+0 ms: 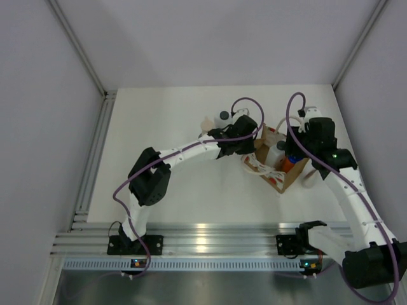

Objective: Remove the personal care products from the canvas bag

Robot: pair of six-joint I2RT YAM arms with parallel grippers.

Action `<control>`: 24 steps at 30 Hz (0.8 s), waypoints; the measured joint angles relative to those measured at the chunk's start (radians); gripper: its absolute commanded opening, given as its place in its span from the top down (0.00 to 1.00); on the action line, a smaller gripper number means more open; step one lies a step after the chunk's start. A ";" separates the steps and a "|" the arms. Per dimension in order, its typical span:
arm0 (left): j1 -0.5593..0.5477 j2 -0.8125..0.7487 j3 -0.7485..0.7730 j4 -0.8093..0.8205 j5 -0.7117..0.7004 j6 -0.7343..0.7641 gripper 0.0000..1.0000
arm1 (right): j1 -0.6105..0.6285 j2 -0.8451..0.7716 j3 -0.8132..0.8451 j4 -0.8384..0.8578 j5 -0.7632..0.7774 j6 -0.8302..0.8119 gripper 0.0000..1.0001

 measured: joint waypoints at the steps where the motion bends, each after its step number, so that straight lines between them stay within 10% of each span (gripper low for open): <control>1: 0.000 0.000 0.000 0.000 0.000 0.000 1.00 | 0.000 0.008 0.007 -0.006 0.005 -0.007 0.48; 15: 0.000 0.000 0.000 0.000 0.000 0.003 1.00 | 0.000 0.023 0.034 -0.045 -0.030 -0.066 0.50; 24: 0.000 0.000 0.000 0.000 -0.001 -0.006 1.00 | 0.078 -0.001 0.033 -0.035 0.162 0.182 0.51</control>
